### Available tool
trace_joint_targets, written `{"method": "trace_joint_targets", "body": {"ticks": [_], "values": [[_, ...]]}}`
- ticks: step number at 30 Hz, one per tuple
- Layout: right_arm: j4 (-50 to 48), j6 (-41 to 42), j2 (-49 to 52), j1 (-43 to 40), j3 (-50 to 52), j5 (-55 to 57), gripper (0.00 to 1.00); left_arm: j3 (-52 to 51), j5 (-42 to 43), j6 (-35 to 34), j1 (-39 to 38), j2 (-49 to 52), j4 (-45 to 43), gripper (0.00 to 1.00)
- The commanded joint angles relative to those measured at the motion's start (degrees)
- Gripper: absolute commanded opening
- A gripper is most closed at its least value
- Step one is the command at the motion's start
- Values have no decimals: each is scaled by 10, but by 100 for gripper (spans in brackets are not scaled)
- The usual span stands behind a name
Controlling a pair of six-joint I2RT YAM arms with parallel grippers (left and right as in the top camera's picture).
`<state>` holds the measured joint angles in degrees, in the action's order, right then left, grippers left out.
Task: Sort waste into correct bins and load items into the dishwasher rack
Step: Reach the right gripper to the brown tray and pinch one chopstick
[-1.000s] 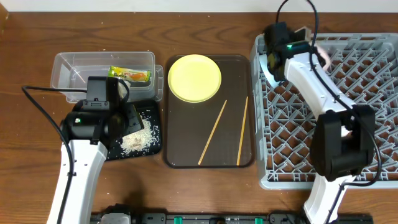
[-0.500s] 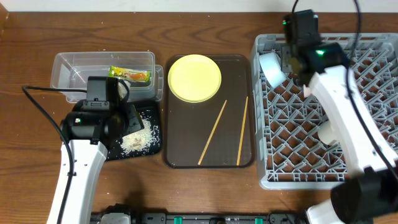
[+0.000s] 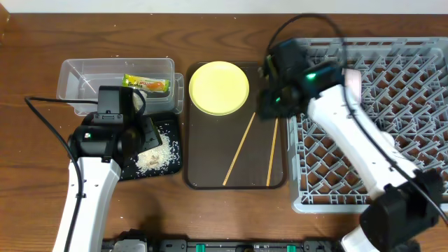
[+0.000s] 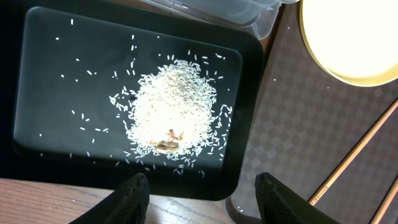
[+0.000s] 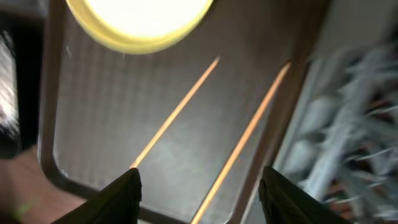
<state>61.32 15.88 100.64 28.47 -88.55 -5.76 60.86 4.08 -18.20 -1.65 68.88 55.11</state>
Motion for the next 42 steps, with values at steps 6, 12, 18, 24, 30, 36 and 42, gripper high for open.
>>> {"method": "trace_joint_targets", "body": {"ticks": [6,12,18,24,30,36,42], "values": [[-7,152,62,62,77,63,60,-4,-7,-1,0,-4,1,58],[-54,173,87,69,141,78,60,-4,-7,-1,0,-4,1,58],[-103,180,92,69,195,78,59,-4,-7,-1,0,-4,1,58],[-123,180,92,70,223,76,40,-4,-7,-1,0,-4,1,58],[-129,180,92,72,226,76,14,-4,-7,-1,0,-4,1,58],[-138,179,91,71,221,68,1,-4,-7,-1,0,-4,1,58],[-110,133,64,64,170,68,1,-4,-7,-1,0,-4,1,58]]}}
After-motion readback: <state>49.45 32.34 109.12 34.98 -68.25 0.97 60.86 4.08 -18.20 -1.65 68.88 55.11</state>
